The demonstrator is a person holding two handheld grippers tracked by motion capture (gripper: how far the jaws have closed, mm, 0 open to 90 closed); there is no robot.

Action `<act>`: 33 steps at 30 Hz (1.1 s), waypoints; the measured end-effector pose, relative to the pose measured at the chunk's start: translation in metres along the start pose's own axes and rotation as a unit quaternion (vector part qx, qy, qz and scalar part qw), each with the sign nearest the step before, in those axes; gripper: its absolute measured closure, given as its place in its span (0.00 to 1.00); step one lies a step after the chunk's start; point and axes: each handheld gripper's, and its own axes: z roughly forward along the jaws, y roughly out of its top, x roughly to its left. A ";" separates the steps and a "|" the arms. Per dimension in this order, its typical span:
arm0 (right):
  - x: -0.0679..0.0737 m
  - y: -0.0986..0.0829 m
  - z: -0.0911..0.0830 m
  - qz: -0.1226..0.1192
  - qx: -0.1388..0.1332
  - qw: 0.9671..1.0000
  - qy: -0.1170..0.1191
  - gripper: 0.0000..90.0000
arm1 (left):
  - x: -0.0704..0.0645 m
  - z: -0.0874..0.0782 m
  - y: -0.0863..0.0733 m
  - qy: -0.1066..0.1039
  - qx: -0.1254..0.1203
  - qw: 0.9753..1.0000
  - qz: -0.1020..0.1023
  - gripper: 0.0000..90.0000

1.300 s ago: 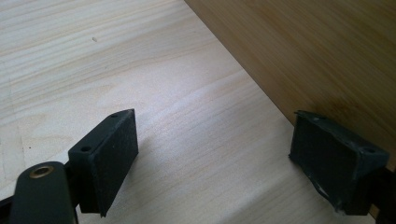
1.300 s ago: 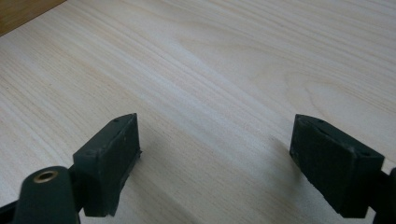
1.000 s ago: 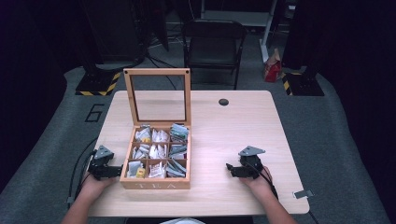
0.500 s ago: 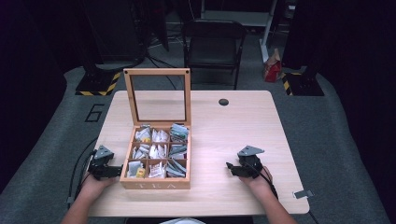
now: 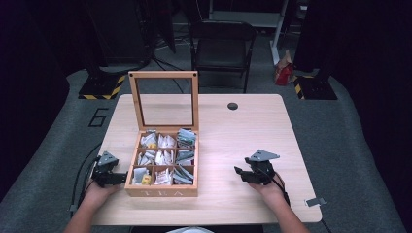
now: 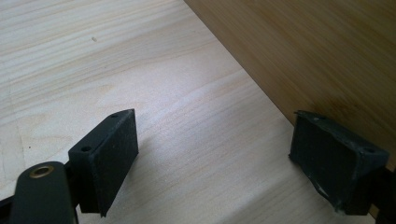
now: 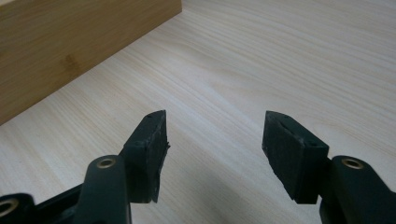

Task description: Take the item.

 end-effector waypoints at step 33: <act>0.030 0.034 -0.019 -0.022 -0.014 0.998 0.060 0.47 | 0.000 0.000 0.000 0.000 0.000 1.000 0.001 0.17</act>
